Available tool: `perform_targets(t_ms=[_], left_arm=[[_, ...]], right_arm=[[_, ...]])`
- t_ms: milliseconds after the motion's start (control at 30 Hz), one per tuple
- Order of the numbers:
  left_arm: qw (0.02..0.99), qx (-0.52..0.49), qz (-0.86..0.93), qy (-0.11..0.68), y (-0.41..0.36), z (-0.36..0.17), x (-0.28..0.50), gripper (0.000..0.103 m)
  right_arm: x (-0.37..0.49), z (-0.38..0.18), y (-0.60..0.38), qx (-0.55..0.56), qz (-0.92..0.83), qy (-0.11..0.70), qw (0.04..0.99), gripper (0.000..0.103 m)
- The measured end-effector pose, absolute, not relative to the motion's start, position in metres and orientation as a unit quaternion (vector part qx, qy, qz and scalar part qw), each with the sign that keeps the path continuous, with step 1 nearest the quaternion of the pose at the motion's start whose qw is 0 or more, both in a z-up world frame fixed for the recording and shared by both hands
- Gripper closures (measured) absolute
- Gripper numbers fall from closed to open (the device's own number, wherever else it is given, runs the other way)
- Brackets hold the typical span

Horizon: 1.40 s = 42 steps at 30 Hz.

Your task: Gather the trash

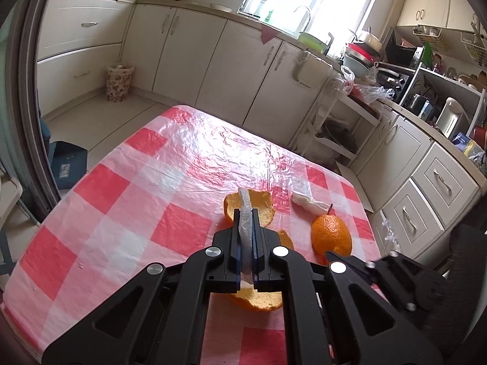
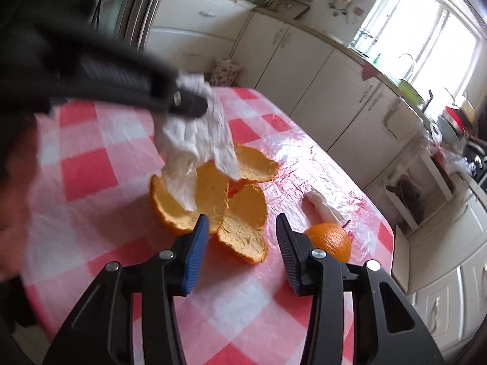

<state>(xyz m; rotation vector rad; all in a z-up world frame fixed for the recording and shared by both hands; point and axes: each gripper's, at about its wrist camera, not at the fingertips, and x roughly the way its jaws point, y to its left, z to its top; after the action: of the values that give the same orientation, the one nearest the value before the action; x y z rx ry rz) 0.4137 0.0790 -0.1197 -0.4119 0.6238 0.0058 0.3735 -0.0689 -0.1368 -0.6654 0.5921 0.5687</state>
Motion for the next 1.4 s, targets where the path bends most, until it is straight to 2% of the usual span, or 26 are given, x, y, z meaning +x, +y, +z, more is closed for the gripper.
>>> perform_targets(t_ms=[100,200,233,267,1100,1333,1400], left_arm=[[0.930,-0.202,0.001,0.305,0.082,-0.120,0.414,0.098],[0.932,-0.200,-0.002,0.304,0.083,-0.119,0.413,0.098],[0.932,-0.199,-0.004,0.303,0.082,-0.119,0.413,0.098],[0.932,-0.198,-0.006,0.303,0.082,-0.119,0.413,0.098],[0.930,-0.201,-0.028,0.305,0.065,-0.118,0.401,0.098],[0.929,-0.202,-0.024,0.309,0.057,-0.121,0.397,0.098],[0.929,-0.200,-0.020,0.310,0.056,-0.122,0.397,0.098]], right_arm=[[0.388,-0.147,-0.067,-0.326,0.277,0.297,0.854,0.060],[0.397,-0.154,-0.068,-0.309,0.285,0.318,0.850,0.082],[0.397,-0.155,-0.068,-0.307,0.287,0.321,0.849,0.093],[0.395,-0.157,-0.065,-0.309,0.286,0.322,0.848,0.100],[0.343,-0.113,-0.139,-0.182,0.290,0.345,0.874,0.102],[0.335,-0.111,-0.158,-0.183,0.279,0.351,0.875,0.102],[0.338,-0.118,-0.155,-0.196,0.275,0.359,0.870,0.095]])
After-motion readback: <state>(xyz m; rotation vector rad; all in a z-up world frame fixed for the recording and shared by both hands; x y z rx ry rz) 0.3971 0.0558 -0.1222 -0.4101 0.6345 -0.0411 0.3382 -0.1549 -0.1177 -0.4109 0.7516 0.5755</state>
